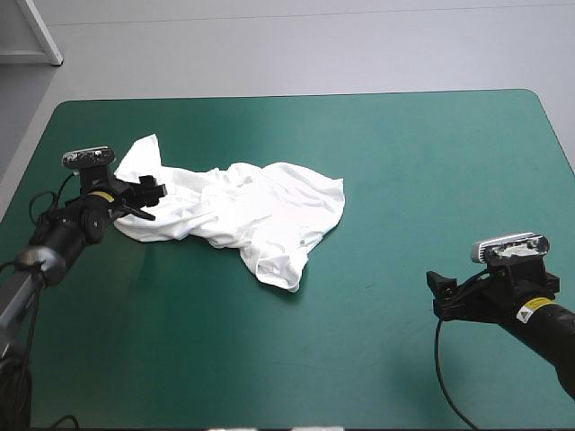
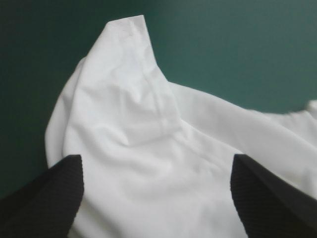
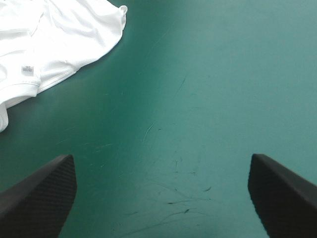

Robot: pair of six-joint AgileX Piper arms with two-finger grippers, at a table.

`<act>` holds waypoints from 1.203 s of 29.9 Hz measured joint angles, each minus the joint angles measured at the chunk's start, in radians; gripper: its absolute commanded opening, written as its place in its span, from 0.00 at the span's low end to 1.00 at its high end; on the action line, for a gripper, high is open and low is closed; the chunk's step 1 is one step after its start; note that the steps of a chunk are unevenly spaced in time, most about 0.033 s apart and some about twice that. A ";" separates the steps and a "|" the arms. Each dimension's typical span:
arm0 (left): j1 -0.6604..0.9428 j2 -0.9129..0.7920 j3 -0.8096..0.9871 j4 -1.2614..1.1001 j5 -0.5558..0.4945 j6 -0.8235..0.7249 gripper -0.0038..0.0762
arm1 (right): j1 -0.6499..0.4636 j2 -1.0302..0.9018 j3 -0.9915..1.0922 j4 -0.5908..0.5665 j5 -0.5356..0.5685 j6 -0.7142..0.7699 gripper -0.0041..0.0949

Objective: Fold the cloth

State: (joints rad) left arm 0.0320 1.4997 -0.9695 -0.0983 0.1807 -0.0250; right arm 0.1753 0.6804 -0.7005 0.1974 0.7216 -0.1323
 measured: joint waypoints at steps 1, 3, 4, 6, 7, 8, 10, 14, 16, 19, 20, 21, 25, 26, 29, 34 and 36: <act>0.019 0.056 -0.051 0.000 0.013 0.000 0.79 | 0.000 0.008 -0.005 0.000 0.002 0.000 0.93; 0.053 0.150 -0.139 0.000 0.055 -0.001 0.78 | 0.000 0.018 -0.006 -0.001 0.005 0.000 0.93; 0.071 0.198 -0.185 0.000 0.080 -0.002 0.77 | 0.000 0.021 -0.006 -0.001 0.008 0.000 0.92; 0.094 0.275 -0.271 0.000 0.125 -0.003 0.73 | 0.000 0.022 -0.006 -0.002 0.011 0.000 0.89; 0.101 0.314 -0.309 0.000 0.149 -0.002 0.72 | 0.000 0.024 -0.006 -0.002 0.012 0.000 0.87; 0.105 0.348 -0.337 0.000 0.169 0.003 0.70 | 0.000 0.025 -0.006 -0.002 0.012 0.000 0.85; 0.105 0.404 -0.394 0.000 0.215 0.012 0.65 | 0.000 0.031 -0.006 -0.002 0.012 0.000 0.83; 0.103 0.453 -0.443 0.000 0.274 0.049 0.52 | 0.000 0.046 -0.007 0.000 0.007 0.000 0.82; 0.102 0.458 -0.447 0.000 0.288 0.064 0.38 | 0.000 0.065 -0.009 0.004 -0.001 -0.004 0.82; 0.102 0.458 -0.449 0.006 0.304 0.095 0.14 | 0.000 0.105 -0.022 0.025 -0.013 -0.022 0.82; 0.102 0.458 -0.449 0.007 0.307 0.109 0.07 | 0.000 0.122 -0.030 0.034 -0.017 -0.028 0.82; 0.102 0.458 -0.449 0.007 0.310 0.122 0.08 | 0.000 0.141 -0.042 0.044 -0.023 -0.037 0.82; 0.102 0.455 -0.450 0.008 0.325 0.146 0.08 | 0.000 0.229 -0.116 0.094 -0.043 -0.091 0.82; 0.102 0.453 -0.450 0.008 0.330 0.147 0.08 | 0.000 0.257 -0.137 0.105 -0.047 -0.101 0.82; 0.102 0.439 -0.450 0.004 0.345 0.149 0.08 | 0.000 0.352 -0.217 0.126 -0.053 -0.126 0.81; 0.102 0.374 -0.450 0.003 0.349 0.152 0.08 | 0.000 0.544 -0.360 0.167 -0.059 -0.175 0.81; 0.102 0.351 -0.450 0.001 0.351 0.152 0.07 | 0.001 0.625 -0.405 0.211 -0.062 -0.206 0.81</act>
State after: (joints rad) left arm 0.1344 1.8506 -1.4192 -0.0976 0.5317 0.1267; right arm 0.1761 1.3056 -1.1058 0.4080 0.6593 -0.3380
